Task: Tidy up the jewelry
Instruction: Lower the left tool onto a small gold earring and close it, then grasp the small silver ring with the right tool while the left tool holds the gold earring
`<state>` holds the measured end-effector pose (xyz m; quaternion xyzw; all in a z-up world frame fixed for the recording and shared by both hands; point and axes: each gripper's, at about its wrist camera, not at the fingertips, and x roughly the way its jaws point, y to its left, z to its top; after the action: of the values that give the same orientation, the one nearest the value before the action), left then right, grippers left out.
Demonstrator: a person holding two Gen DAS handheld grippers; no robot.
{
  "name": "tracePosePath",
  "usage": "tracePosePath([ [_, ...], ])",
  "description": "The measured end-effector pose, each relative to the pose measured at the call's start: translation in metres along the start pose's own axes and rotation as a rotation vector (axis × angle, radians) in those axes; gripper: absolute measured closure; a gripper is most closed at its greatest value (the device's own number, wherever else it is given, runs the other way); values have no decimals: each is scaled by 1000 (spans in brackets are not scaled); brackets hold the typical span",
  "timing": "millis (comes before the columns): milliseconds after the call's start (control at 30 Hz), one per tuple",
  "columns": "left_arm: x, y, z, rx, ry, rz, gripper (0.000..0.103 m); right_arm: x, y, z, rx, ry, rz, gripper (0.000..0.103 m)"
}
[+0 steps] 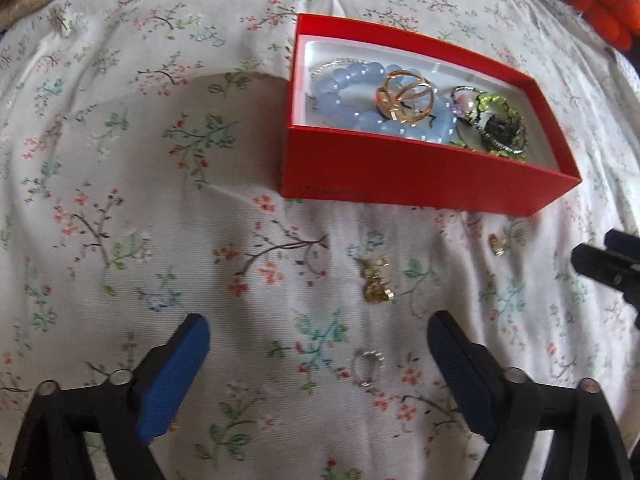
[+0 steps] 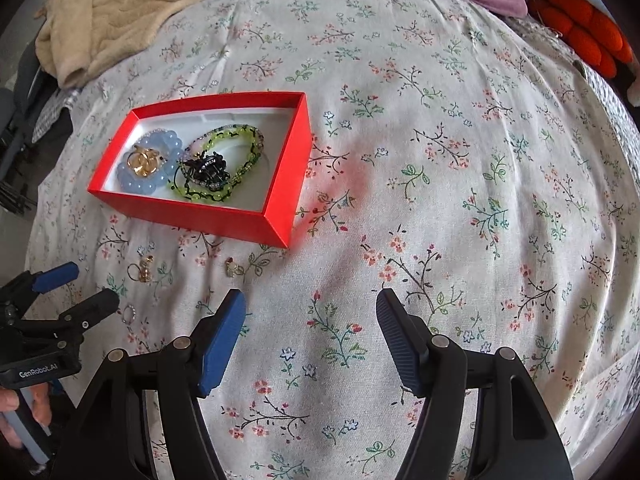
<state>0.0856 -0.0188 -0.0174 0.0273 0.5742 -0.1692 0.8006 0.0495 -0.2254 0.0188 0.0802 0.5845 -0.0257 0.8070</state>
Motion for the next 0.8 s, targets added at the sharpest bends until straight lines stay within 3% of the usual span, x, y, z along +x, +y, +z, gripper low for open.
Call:
tracePosePath([
  [133,8,-6,2,-16,14,-20,35,2,-1,1,6,11,-1,32],
  [300,13,-21,6,1,9,-33,66,4,-6,2,19,18,-5,32],
  [467,24,-35,9,24,24,-26,77,6,-10,1,31,23,-11,32],
  [567,29,-39,10,35,16,7,91,7,-10,1,35,28,-15,32],
  [800,26,-37,16,39,0,18,94,16,-1,3,32,50,7,32],
])
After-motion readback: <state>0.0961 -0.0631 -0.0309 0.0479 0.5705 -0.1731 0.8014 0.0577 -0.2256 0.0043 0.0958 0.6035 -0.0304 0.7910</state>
